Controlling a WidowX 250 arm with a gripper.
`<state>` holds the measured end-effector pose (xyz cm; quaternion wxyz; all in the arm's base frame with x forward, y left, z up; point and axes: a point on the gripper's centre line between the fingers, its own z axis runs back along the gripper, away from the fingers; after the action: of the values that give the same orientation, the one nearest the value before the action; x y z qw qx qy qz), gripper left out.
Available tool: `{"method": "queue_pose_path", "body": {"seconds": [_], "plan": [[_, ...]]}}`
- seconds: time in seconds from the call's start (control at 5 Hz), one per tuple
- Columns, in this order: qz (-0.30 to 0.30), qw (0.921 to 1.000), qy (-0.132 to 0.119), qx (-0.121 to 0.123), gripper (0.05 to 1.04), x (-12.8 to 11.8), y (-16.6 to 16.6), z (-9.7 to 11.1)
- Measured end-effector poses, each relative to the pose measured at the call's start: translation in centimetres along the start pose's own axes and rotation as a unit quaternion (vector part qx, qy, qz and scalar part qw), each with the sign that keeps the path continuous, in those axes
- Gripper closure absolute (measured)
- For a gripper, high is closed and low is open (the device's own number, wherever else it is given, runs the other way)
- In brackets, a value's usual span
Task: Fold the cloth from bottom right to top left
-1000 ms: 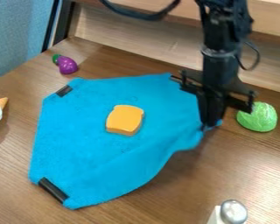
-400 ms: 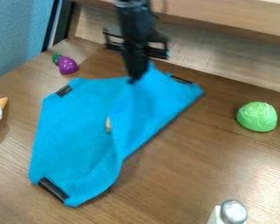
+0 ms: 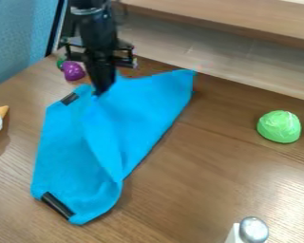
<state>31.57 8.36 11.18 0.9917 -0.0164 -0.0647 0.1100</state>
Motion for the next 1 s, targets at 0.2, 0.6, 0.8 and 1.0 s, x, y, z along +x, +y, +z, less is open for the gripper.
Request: {"method": "queue_pose_path", "body": {"seconds": [0.2, 0.6, 0.8, 1.0], "plan": [[0.001, 0.9998, 0.002, 0.018, 1.029, -0.2, 2.3, -0.6], [-0.083, 0.9956, 0.028, 0.032, 1.029, 1.6, 4.4, -4.5], [-0.12, 0.9921, 0.027, 0.026, 1.014, 2.5, 4.6, -5.3], [-0.117, 0.9925, 0.025, 0.024, 0.872, 2.5, 5.1, -5.4]]}}
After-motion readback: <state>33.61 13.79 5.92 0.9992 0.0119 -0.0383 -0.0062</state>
